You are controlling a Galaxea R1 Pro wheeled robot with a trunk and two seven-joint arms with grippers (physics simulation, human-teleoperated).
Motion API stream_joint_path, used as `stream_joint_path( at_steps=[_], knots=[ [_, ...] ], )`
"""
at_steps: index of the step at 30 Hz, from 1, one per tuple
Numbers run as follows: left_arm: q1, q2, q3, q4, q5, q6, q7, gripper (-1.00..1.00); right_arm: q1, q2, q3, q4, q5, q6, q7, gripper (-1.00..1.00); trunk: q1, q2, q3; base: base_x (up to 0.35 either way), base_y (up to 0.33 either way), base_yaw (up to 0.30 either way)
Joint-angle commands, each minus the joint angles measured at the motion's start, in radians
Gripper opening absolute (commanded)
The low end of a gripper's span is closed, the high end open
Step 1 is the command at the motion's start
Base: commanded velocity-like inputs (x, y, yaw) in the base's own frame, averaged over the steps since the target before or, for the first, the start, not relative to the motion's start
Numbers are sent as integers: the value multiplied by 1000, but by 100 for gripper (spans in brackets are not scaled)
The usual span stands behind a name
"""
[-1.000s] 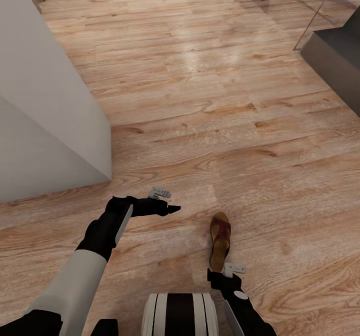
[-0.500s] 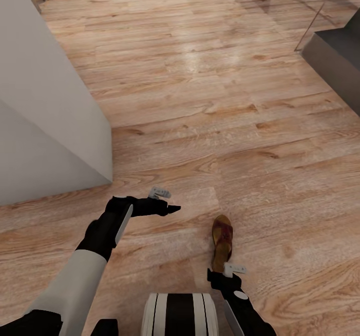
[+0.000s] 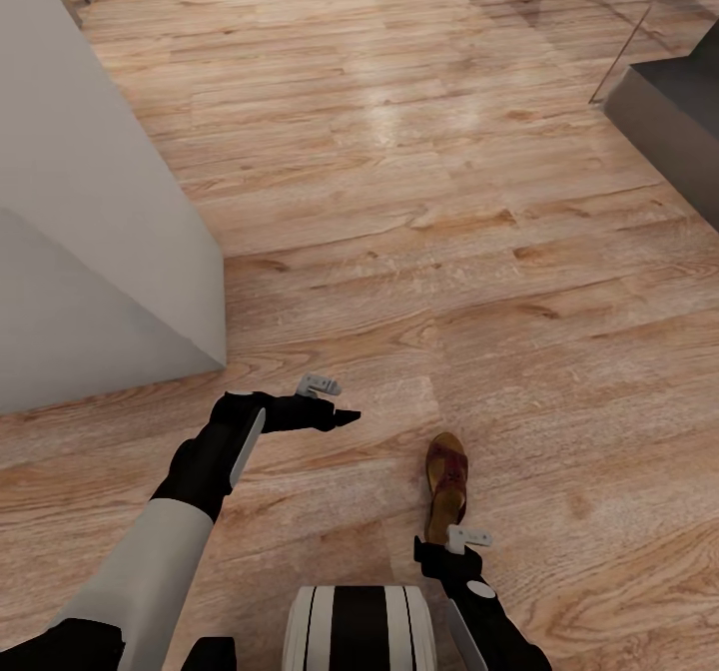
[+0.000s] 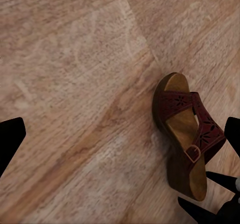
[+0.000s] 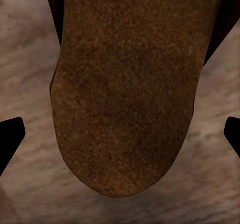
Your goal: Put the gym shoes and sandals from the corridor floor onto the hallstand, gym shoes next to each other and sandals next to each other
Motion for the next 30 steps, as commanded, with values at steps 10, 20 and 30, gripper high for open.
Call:
stream_joint_path(
  at_steps=[10,20,30],
  knots=[
    [0,0,1,-1,-7,4,-6,100,0,-1,-1,-2,-8,6,-3,100,0,0,-1,1,1,0],
    [0,0,1,-1,-7,4,-6,100,0,-3,-2,-2,-8,6,-3,100,0,0,-1,0,0,0],
    [0,0,1,-1,-7,3,-7,100,0,-4,-3,-2,-8,6,-3,100,0,0,-1,0,0,0]
  ],
)
